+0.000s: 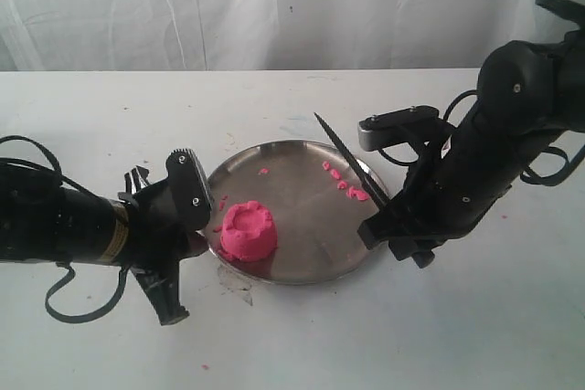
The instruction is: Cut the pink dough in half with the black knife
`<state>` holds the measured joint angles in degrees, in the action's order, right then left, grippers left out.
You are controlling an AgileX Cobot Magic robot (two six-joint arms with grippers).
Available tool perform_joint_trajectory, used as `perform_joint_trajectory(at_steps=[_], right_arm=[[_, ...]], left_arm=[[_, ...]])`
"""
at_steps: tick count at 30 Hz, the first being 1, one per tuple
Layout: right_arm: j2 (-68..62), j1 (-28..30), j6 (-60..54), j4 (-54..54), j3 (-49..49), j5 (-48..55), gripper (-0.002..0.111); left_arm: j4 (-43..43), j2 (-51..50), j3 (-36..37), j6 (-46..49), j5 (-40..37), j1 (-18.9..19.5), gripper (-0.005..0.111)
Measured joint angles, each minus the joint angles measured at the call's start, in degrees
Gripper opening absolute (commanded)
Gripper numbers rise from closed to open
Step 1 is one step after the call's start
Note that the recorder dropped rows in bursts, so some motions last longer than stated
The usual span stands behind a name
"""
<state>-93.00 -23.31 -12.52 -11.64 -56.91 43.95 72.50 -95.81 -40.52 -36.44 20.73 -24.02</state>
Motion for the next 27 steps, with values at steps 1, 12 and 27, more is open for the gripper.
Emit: perform_joint_trajectory(at_steps=[1, 12, 27], right_arm=[[0.0, 0.0, 0.0, -0.11, 0.0, 0.0, 0.0], [0.0, 0.0, 0.1, -0.68, 0.0, 0.0, 0.0], [0.0, -0.26, 0.1, -1.49, -0.19, 0.87, 0.0]], left_arm=[[0.0, -0.64, 0.0, 0.56, 2.04, 0.0, 0.0], [-16.6, -3.93, 0.0, 15.8, 6.54, 0.0, 0.0], [-18.78, -11.23, -9.48, 20.77, 7.68, 0.0, 0.0]])
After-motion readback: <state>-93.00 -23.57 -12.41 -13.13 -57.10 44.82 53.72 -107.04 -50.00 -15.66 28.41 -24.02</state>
